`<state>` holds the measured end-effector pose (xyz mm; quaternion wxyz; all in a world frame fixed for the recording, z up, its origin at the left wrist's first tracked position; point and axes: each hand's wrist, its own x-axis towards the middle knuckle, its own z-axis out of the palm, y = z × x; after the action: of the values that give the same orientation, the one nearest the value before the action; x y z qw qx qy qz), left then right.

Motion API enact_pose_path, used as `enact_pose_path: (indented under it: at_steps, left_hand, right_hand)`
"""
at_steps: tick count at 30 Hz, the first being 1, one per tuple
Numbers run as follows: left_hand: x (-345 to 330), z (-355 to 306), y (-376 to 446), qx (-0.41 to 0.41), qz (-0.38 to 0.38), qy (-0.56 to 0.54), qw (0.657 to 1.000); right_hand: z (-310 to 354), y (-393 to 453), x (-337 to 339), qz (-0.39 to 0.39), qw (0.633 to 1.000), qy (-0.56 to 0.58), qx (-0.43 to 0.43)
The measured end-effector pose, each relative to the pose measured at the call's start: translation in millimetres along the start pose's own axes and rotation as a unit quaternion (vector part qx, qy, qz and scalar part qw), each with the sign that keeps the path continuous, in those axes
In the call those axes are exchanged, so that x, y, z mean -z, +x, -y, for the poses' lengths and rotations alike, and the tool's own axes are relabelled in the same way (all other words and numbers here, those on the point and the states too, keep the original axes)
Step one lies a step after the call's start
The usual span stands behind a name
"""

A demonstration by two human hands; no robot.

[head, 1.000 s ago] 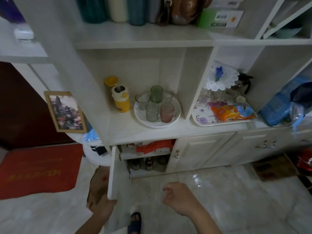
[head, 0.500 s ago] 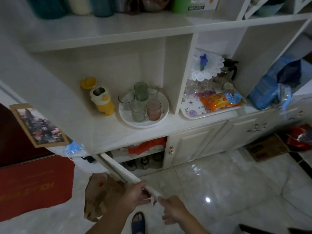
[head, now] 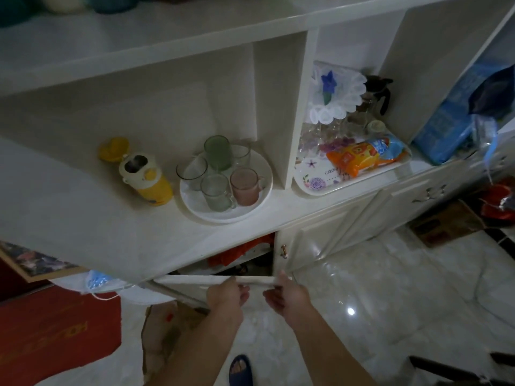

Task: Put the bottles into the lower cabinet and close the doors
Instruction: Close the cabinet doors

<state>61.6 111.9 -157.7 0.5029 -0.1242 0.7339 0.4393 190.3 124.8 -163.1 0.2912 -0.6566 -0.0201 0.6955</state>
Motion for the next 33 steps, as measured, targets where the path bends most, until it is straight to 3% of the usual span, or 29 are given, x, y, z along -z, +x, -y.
enact_pose_path:
  at_steps: [9,12,16,26,33]
  left_hand:
    - [-1,-30,27,0.005,0.053,-0.109,0.993]
    - [-2,-32,26,0.007,0.103,-0.143,0.984]
    - [-6,-33,30,0.009,0.088,-0.182,0.979]
    - [-4,-46,34,0.035,0.117,-0.256,0.959]
    - [-1,-48,37,0.043,0.132,-0.237,0.962]
  right_hand:
    - [30,19,-31,0.06,0.992,0.099,0.04]
    - [33,22,-36,0.076,0.991,0.096,0.053]
    - [41,28,-42,0.092,0.991,0.08,0.055]
    - [55,36,-56,0.125,0.984,0.129,0.006]
    - [64,38,-60,0.149,0.981,0.117,-0.032]
